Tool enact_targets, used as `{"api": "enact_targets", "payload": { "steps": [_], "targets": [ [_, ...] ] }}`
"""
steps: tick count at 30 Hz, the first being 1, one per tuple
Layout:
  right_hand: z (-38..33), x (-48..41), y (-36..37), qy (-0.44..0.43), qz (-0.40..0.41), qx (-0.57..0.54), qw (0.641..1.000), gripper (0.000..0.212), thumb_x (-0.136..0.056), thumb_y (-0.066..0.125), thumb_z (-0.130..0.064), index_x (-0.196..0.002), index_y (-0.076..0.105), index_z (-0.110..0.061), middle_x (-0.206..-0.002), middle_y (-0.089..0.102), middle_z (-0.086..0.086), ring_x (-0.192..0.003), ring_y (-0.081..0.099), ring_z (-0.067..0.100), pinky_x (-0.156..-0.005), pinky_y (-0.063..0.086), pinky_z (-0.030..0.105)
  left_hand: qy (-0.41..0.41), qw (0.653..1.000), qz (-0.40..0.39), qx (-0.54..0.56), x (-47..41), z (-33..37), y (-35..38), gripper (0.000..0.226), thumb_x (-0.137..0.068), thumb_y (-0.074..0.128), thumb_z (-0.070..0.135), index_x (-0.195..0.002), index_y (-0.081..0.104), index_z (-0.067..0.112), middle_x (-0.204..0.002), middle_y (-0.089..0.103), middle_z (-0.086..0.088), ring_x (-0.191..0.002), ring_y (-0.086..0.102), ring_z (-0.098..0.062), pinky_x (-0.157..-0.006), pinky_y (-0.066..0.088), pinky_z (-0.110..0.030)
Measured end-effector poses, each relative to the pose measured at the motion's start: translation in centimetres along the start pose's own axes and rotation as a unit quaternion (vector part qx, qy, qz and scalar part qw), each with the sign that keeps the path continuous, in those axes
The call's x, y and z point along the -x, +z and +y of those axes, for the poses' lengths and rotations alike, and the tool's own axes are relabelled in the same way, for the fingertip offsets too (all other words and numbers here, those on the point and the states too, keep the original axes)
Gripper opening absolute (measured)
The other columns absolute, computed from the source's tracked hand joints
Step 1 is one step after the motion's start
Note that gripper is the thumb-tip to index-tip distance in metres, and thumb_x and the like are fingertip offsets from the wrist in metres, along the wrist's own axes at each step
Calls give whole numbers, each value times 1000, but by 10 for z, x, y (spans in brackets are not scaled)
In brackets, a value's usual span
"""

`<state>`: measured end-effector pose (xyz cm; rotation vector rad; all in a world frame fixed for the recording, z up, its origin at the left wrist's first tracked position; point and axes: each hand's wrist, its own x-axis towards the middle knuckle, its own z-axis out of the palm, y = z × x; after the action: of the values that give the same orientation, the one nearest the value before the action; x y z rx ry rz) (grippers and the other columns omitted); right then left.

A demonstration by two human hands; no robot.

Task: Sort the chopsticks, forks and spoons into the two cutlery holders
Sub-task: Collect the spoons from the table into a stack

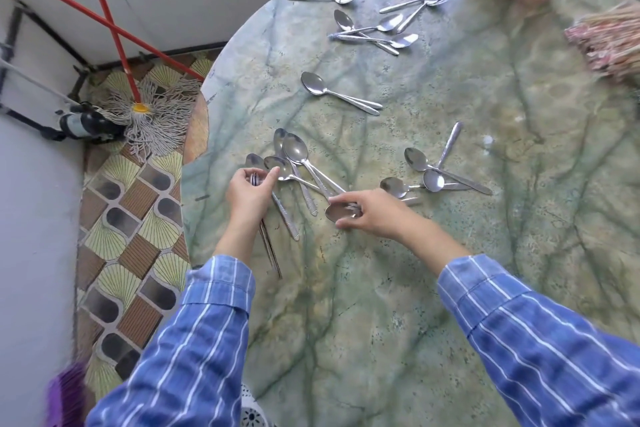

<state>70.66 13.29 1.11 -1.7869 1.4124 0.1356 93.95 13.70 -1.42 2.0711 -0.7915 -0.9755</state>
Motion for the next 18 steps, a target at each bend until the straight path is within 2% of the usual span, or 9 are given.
{"api": "enact_targets", "payload": {
  "steps": [2,4,7,9,12,14,16,18],
  "targets": [
    [-5,-1,4,-16,25,56,998,45,-78,74,-46,-120,58,-40,-117,66,-8,-106,60,17,-86,50,34,11,999,13,-47,-2,4,8,34,-79,72,48,-92,61,19,-89,60,5,-87,59,-21,-79,46,-28],
    [-10,1,6,-39,44,73,996,39,-78,75,-42,-111,58,-31,-110,65,-4,-101,59,21,-76,47,33,7,995,12,-95,-1,9,13,38,-83,68,47,-100,60,14,-93,57,3,-88,52,-16,-77,37,-25],
    [-13,9,7,-64,67,118,989,26,-82,72,-38,-98,57,-24,-98,62,-2,-94,57,24,-66,39,30,17,992,16,-122,0,15,16,36,-84,67,44,-96,59,12,-90,58,0,-87,54,-21,-73,38,-27],
    [-11,19,6,-77,101,142,982,19,-86,67,-35,-99,59,-23,-97,59,-1,-94,57,24,-66,39,30,25,992,16,-119,0,15,15,28,-84,64,39,-90,57,13,-83,57,0,-83,55,-23,-69,38,-29],
    [2,36,1,-110,155,98,977,20,-88,64,-34,-102,58,-22,-96,47,-4,-80,53,22,-63,40,31,39,998,2,-57,4,11,9,18,-85,59,31,-84,49,16,-73,50,1,-67,52,-20,-64,45,-33],
    [13,47,-5,-129,190,36,973,17,-88,63,-29,-98,53,-20,-90,49,-6,-71,51,18,-61,42,31,8,999,-24,36,10,9,3,13,-90,56,23,-93,46,15,-80,54,-2,-62,60,-15,-60,56,-34],
    [25,58,-13,-123,218,-10,968,15,-89,62,-26,-96,49,-19,-75,49,-7,-64,47,9,-58,40,28,-6,994,-52,98,16,6,-5,12,-96,49,13,-106,41,11,-88,59,-3,-65,65,-17,-59,59,-31],
    [35,66,-21,-114,240,-27,964,13,-92,59,-26,-100,48,-24,-71,48,-11,-64,46,4,-56,37,23,12,992,-71,105,24,4,-10,15,-99,44,12,-114,41,11,-96,66,-4,-71,69,-18,-68,58,-35]
  ]
}}
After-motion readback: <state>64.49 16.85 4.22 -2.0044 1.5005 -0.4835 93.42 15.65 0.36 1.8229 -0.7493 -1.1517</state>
